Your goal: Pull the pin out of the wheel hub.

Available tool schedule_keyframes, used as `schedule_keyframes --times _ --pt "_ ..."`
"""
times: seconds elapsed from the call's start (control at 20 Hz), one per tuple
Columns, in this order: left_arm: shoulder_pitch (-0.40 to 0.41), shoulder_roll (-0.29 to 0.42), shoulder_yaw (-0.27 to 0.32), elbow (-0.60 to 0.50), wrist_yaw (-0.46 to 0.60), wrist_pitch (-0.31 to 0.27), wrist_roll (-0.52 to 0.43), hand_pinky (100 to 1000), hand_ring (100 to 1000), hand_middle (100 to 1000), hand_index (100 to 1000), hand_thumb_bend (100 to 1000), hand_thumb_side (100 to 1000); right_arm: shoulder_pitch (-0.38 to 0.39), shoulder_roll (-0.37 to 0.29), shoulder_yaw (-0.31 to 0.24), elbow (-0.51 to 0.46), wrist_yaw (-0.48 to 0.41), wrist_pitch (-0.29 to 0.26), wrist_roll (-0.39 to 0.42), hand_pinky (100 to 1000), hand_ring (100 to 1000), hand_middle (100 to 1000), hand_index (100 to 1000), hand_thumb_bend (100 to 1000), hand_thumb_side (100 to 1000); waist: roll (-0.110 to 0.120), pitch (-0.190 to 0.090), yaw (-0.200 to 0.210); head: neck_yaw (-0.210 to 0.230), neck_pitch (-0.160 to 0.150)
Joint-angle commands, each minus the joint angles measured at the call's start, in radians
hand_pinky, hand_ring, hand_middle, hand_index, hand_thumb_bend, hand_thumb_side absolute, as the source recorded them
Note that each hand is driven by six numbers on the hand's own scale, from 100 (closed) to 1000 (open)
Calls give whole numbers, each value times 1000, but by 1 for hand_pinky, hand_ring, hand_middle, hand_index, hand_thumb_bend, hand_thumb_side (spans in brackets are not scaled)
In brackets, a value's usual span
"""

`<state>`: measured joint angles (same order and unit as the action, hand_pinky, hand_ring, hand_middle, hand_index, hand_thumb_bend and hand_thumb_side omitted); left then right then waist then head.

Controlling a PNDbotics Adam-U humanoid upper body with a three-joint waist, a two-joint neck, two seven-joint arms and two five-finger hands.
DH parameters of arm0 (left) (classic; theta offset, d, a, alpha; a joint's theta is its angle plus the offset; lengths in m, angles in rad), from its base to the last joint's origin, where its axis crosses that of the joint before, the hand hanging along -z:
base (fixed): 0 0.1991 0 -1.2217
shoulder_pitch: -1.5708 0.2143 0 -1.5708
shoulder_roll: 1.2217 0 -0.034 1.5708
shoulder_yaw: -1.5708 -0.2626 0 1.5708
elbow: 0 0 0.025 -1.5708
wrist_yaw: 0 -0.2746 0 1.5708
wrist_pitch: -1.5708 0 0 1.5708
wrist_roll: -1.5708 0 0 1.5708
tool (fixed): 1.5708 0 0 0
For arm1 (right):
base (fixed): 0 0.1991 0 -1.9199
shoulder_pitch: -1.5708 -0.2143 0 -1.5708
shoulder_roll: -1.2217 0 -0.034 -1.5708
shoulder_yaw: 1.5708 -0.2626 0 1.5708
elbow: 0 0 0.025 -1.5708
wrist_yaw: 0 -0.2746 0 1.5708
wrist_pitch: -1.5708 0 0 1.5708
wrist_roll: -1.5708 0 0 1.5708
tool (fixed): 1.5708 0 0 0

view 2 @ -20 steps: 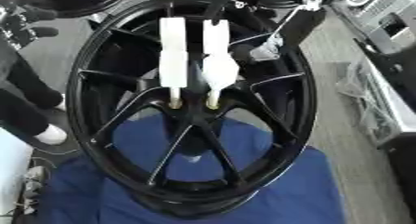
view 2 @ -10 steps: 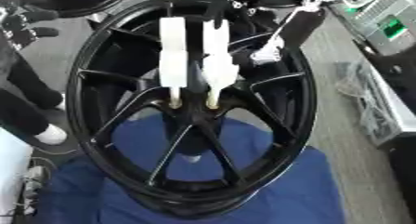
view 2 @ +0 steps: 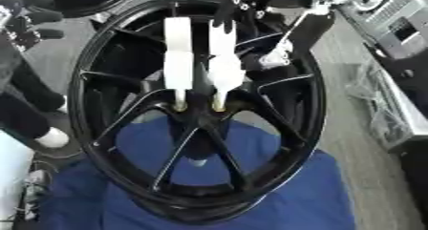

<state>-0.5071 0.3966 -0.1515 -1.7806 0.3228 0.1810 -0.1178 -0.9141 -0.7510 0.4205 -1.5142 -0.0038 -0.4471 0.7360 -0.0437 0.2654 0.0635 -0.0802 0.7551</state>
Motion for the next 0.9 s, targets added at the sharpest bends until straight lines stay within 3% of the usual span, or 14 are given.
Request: schedule_keyframes --times 0.05,0.9 --pt "-17 24 3 -10 1 -1 -4 772 810 846 803 100 607 -12 -15 -6 -1 10 -177 171 100 441 609 787 381 358 3 -16 1 4 6" --pt "-18 21 0 -10 2 0 -11 771 812 849 804 100 607 -6 0 13 13 62 -192 171 100 402 591 770 387 338 1 -17 6 3 6"
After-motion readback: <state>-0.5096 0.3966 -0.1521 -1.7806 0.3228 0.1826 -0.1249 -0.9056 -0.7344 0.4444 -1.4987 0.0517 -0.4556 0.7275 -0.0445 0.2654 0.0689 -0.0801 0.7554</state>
